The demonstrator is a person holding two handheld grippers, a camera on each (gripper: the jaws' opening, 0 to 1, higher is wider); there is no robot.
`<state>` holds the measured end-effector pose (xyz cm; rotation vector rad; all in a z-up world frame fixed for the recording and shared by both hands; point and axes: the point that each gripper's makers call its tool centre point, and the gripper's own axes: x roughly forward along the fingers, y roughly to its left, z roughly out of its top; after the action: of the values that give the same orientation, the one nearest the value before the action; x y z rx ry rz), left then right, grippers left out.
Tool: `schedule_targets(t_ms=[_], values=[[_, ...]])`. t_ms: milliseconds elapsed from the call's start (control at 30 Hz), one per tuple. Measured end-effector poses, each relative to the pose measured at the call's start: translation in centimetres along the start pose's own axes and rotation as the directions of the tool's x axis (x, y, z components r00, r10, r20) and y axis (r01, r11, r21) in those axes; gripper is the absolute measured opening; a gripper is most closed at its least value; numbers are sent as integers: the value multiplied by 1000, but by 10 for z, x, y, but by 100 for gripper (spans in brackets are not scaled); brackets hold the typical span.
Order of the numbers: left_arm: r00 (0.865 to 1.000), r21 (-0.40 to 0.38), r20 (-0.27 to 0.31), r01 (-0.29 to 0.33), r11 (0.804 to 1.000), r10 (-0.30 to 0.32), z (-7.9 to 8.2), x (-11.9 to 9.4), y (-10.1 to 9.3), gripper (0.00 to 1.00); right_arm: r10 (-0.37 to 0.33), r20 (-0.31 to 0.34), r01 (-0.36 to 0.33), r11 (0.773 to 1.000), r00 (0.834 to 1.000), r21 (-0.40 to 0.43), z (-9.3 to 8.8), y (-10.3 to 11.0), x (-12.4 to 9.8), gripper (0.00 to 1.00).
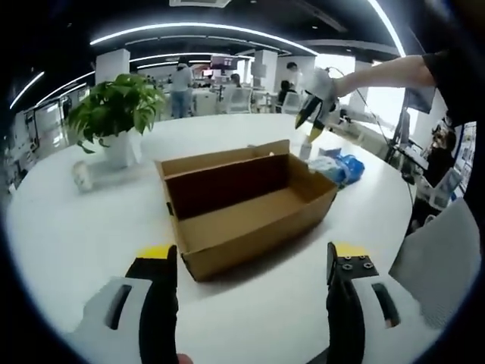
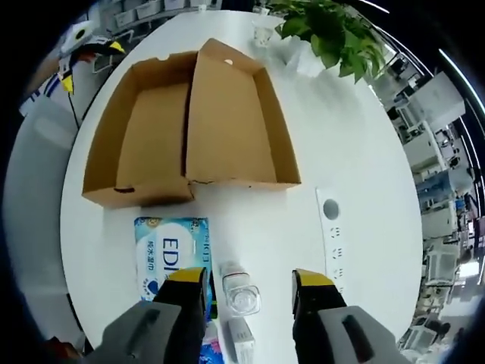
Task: Operate the shoe box by opening the lid, removing the specified soft item, and placing it in the target area until the item is outside and the box remains undamaged.
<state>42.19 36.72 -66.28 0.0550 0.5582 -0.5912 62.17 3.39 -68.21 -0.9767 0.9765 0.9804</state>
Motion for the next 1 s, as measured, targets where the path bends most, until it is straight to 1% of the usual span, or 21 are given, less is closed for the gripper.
schedule_targets(t_ms=[33,67,167,267,333,400,500,533,700,733,867,900,933,1000], values=[[1000,-18,-7,-8,1000,8,-2,2,3,71,-2,3,2,1000,1000,6,1,0,0,42],[1000,-29,-9,-17,999,17,-2,3,6,68,-3,3,3,1000,1000,11,1,-1,0,42],[999,-73,13,-52,996,53,0,6,17,63,-20,12,20,999,1000,30,4,-4,1,42],[996,-112,16,-88,990,90,1,7,29,58,-31,24,29,998,999,59,7,-6,1,42],[993,-124,8,-113,986,115,0,9,36,54,-36,24,34,997,999,69,8,-8,2,42],[991,-134,1,-135,982,137,-2,11,42,50,-50,7,49,997,999,67,7,-9,3,39],[987,-136,-8,-160,978,160,-3,14,49,42,-64,-1,64,995,998,78,8,-11,3,39],[986,-135,-13,-169,976,169,-3,15,50,39,-80,-1,80,993,997,86,9,-15,3,38],[975,-148,-44,-220,964,216,-7,21,63,30,-103,12,101,987,995,123,12,-21,2,38],[974,-151,-48,-225,963,220,-8,22,65,27,-107,16,104,985,994,135,13,-22,2,37],[972,-178,-64,-236,955,228,-10,27,70,23,-124,30,117,977,992,177,18,-27,1,35],[970,-177,-69,-243,954,234,-10,28,71,21,-113,47,100,970,992,220,21,-24,2,35],[968,-178,-75,-251,952,241,-11,29,72,20,-102,69,78,957,992,280,26,-23,2,35],[966,-184,-83,-257,949,246,-12,32,73,17,-106,107,66,943,989,326,35,-24,1,34]])
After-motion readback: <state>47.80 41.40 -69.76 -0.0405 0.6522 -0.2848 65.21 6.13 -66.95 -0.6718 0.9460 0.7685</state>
